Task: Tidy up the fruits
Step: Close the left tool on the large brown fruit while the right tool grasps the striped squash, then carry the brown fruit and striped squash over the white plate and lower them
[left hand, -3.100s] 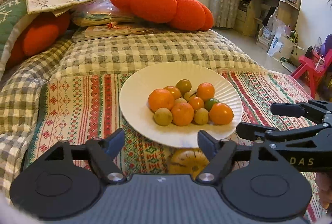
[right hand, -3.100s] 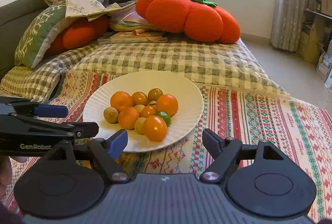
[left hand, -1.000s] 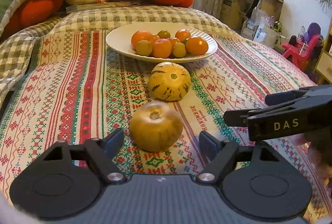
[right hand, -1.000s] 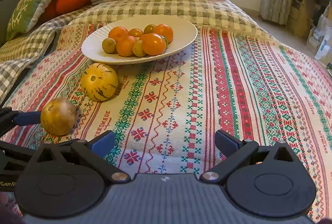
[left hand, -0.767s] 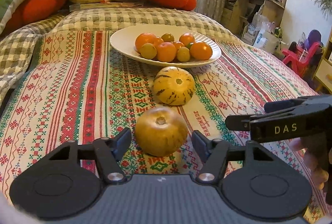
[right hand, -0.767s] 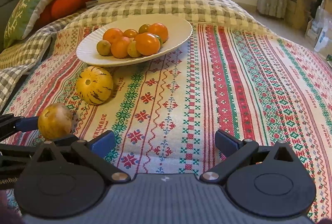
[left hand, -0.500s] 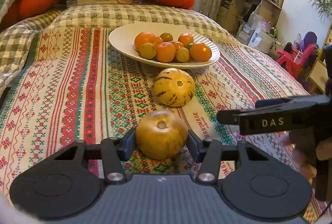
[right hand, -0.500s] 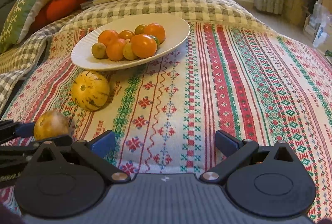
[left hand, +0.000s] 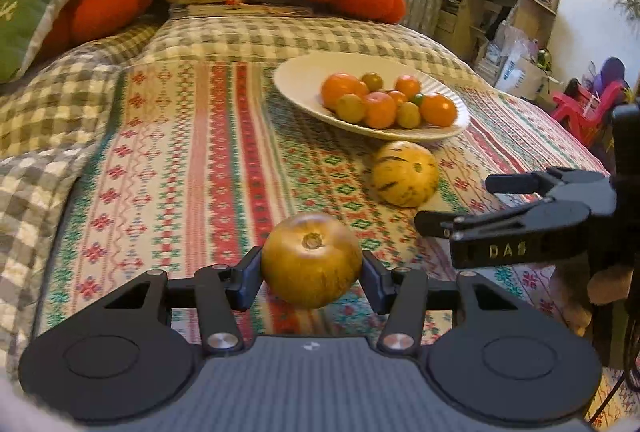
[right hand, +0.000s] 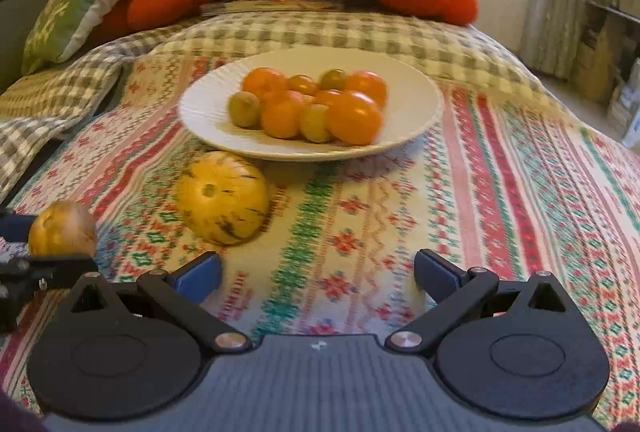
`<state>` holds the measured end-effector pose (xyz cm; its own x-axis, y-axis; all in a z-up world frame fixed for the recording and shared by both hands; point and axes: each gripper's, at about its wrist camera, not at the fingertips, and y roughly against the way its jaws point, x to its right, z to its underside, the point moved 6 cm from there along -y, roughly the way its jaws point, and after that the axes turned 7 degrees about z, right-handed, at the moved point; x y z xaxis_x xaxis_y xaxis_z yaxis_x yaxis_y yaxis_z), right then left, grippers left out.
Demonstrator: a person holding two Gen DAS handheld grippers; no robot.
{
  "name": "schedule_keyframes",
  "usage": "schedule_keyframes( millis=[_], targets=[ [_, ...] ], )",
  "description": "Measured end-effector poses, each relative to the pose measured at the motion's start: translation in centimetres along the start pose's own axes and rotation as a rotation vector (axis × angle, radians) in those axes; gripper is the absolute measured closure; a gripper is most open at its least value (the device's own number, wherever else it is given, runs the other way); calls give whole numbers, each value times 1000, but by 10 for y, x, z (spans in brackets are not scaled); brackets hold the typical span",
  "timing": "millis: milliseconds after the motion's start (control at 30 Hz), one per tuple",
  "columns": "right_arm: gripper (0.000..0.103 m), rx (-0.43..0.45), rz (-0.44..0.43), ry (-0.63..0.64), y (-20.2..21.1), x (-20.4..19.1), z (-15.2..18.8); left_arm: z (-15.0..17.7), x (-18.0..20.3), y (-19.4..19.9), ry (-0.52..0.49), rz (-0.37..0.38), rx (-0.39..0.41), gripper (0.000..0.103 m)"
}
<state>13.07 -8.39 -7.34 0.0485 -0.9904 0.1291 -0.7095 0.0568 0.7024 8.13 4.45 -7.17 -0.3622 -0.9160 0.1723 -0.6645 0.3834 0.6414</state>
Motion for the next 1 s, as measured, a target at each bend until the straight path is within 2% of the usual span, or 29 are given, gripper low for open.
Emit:
schedule_keyframes(
  millis=[133,367,700,833,1000],
  targets=[
    [0,17,-14,56,-5,-18,-4,-2,-10,3,36,-9,10,67],
    [2,29,-13,70,-16,-35,-16,-7,-18,6,70,-22,23,67],
    [27,37,-26,79,-19,-45,-22,-5,-21,5,76,-20,19,67],
    [42,35,-34,94,-18,-48,-23,-5,-20,4,74,-23,15,67],
    [52,21,-34,81,-18,-43,-25,-4,-22,3,90,-23,11,67]
  ],
)
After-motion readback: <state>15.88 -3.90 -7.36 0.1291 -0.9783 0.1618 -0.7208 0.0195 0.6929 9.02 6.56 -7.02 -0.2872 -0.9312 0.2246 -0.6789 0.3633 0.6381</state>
